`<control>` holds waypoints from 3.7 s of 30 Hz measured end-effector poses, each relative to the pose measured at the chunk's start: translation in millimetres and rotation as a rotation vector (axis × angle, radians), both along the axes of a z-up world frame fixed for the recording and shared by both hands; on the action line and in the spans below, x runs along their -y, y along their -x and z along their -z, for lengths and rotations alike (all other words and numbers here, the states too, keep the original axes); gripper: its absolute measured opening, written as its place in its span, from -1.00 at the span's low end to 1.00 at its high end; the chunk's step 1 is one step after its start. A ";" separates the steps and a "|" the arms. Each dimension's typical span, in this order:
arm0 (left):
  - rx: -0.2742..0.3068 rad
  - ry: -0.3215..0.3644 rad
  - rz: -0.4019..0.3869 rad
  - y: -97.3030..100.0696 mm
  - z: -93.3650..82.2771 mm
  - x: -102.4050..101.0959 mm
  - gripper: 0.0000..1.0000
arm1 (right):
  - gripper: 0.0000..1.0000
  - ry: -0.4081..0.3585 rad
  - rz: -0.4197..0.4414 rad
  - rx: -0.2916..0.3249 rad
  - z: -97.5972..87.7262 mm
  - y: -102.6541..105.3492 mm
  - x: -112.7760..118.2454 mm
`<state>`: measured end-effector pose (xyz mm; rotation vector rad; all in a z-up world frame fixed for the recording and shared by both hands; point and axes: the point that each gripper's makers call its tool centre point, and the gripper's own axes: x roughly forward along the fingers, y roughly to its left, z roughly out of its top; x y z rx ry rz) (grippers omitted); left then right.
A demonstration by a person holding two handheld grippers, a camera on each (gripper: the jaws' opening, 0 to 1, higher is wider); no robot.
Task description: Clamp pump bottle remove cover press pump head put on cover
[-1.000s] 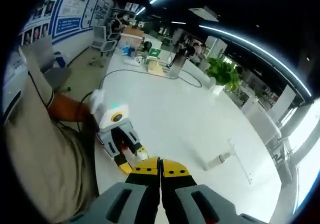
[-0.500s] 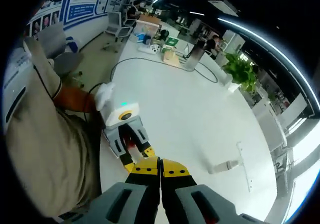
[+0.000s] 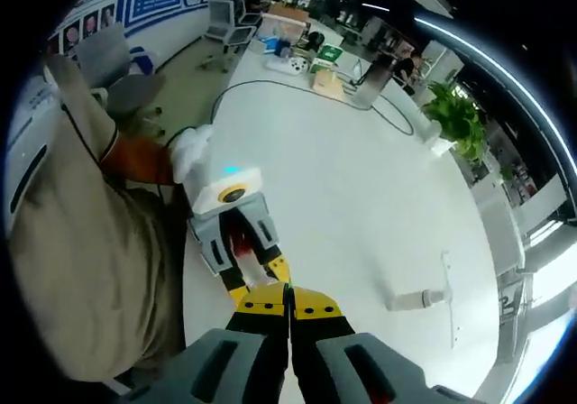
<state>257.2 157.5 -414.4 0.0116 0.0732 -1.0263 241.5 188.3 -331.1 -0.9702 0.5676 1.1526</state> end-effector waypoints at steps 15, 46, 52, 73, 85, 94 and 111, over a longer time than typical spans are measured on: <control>0.002 -0.001 0.002 0.8 -0.5 0.8 -0.69 | -1.00 0.083 -0.049 -0.037 13.3 0.8 0.6; 0.006 -0.003 0.009 2.5 -0.9 1.8 -0.69 | -1.00 0.196 -0.121 -0.076 21.7 2.9 0.4; 0.004 -0.001 0.011 1.4 -0.5 0.9 -0.69 | -1.00 0.248 -0.143 -0.084 22.8 2.4 0.1; 0.009 -0.004 0.014 0.8 0.0 1.3 -0.69 | -1.00 0.333 -0.182 -0.173 25.8 1.3 0.4; 0.010 -0.005 0.013 2.0 -0.2 1.8 -0.69 | -1.00 0.375 -0.224 -0.167 26.7 2.8 -0.1; 0.012 -0.005 0.014 1.4 0.1 1.1 -0.69 | -1.00 0.373 -0.217 -0.185 26.9 2.7 -0.2; 0.014 -0.007 0.017 3.2 -0.3 2.0 -0.70 | -1.00 0.405 -0.206 -0.225 33.7 3.2 -1.2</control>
